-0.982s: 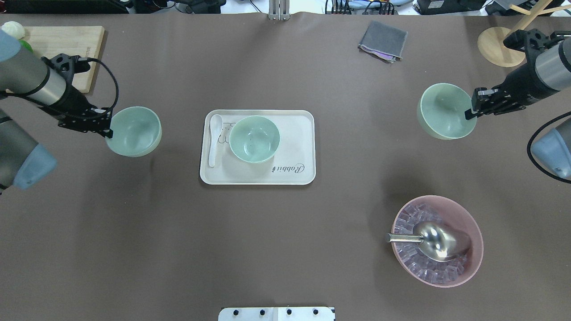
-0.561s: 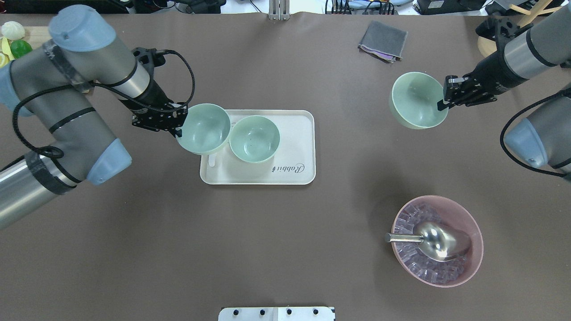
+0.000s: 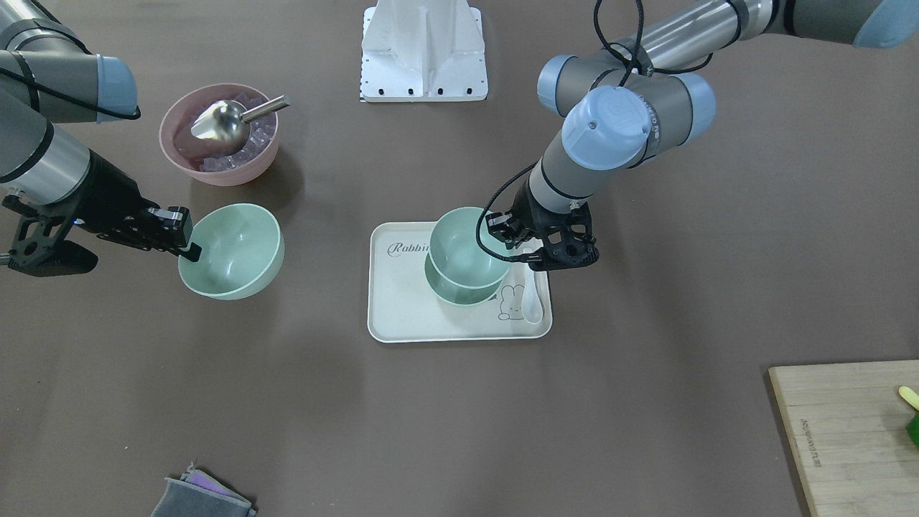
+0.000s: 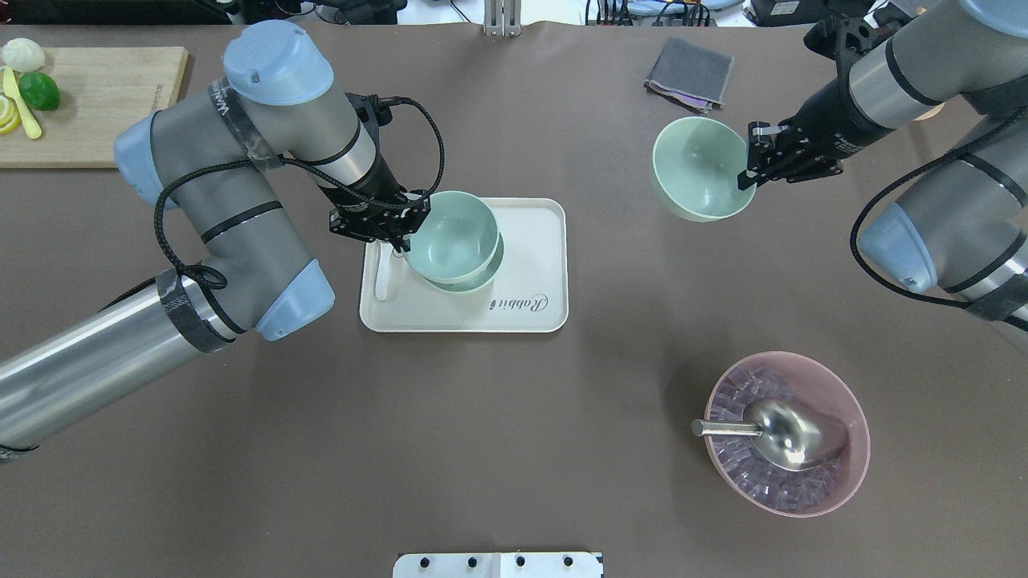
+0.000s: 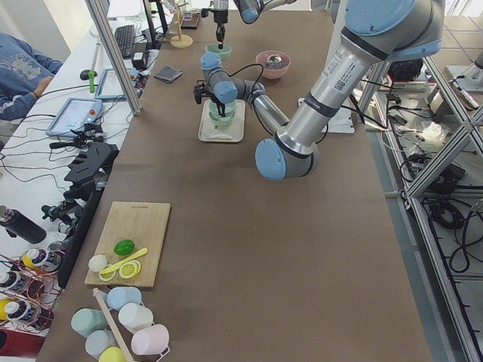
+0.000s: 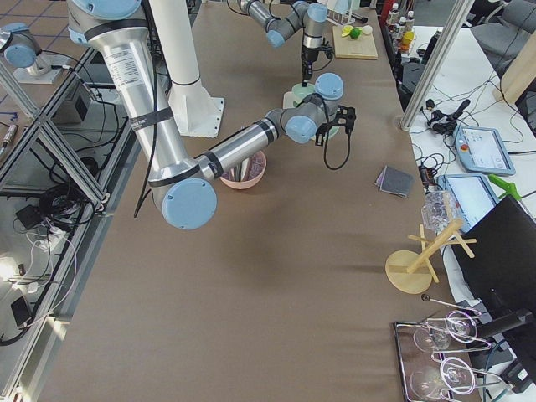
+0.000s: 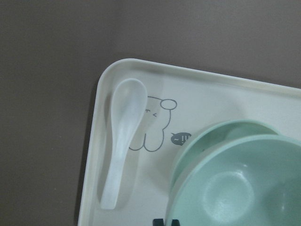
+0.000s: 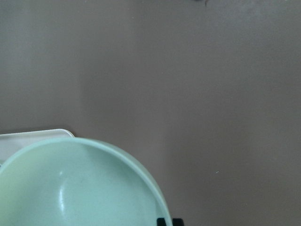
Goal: Stack green bowls together
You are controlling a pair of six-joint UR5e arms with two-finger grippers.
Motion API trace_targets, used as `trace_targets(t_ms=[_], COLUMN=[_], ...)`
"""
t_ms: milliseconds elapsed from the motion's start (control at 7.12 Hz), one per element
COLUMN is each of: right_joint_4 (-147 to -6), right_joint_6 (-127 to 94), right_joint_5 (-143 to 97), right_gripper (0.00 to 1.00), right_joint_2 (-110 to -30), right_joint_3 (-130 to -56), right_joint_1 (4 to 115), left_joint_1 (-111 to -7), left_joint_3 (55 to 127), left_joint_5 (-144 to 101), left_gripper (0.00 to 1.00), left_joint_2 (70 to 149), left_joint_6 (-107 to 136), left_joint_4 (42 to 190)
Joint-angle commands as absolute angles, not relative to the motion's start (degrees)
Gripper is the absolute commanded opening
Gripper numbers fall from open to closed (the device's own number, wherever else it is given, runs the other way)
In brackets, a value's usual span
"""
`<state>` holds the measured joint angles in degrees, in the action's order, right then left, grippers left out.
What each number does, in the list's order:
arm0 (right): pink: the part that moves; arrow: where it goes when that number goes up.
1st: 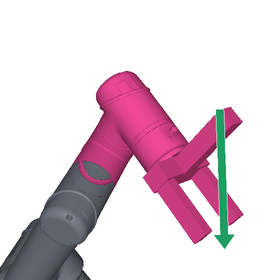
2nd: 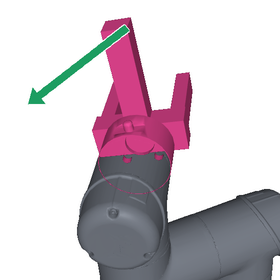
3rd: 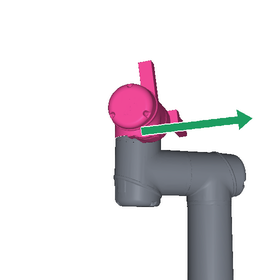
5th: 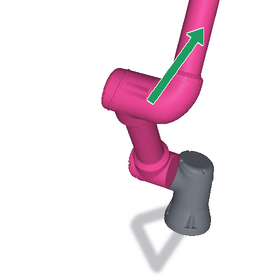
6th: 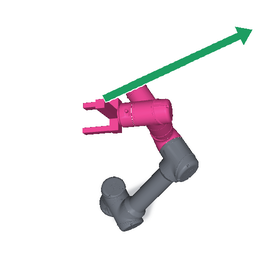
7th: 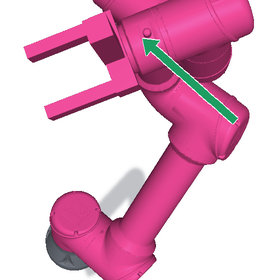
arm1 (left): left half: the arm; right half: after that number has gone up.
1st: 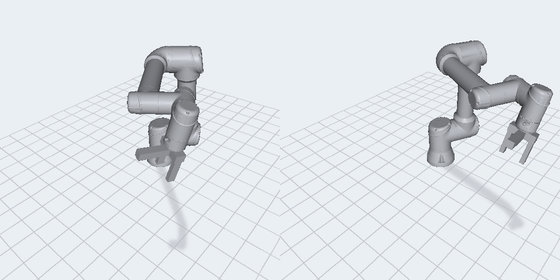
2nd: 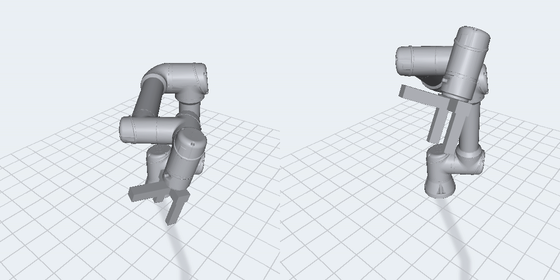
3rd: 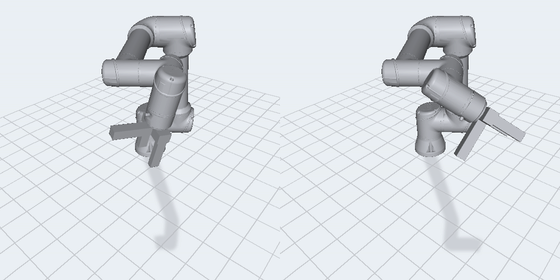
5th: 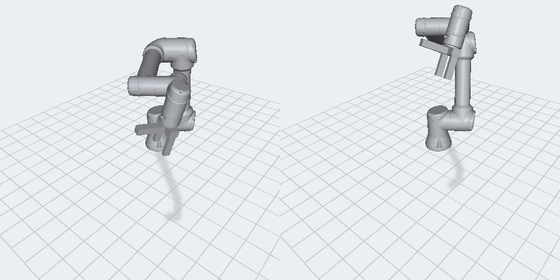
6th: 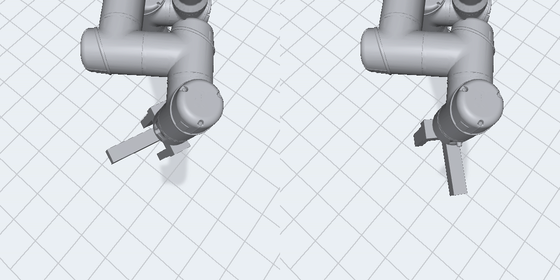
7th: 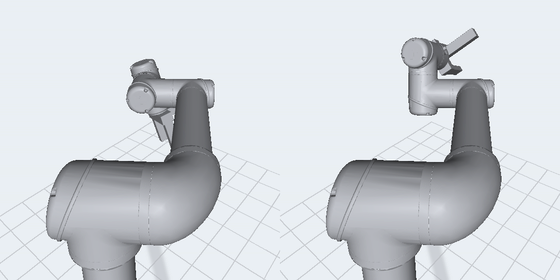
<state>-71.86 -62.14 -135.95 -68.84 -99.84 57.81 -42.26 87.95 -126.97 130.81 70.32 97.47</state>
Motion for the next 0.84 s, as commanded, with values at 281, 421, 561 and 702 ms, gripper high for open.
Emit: trace_targets(t_ms=[281, 421, 561, 702], right_joint_4=[-72.07, -72.07, -72.07, -72.07], right_joint_6=[-66.08, -69.31, -73.43, -77.3], right_joint_5=[-135.18, -133.26, -128.72, -125.54], right_gripper=[0.0, 0.0, 0.0, 0.0], right_joint_2=[-66.63, -64.71, -61.73, -59.44], right_joint_3=[-100.11, -99.85, -99.23, -98.71], right_joint_1=[56.34, 54.08, 50.4, 47.23], left_joint_1=[-41.75, -41.84, -43.05, -45.76], left_joint_3=[84.21, 84.29, 85.94, 87.52], left_joint_5=[-126.21, -126.47, -127.08, -131.01], left_gripper=[0.98, 0.99, 0.99, 0.99], left_joint_2=[131.4, 131.4, 130.61, 128.95], left_joint_6=[70.4, 70.4, 69.97, 69.79], left_joint_4=[103.95, 104.5, 104.07, 103.98])
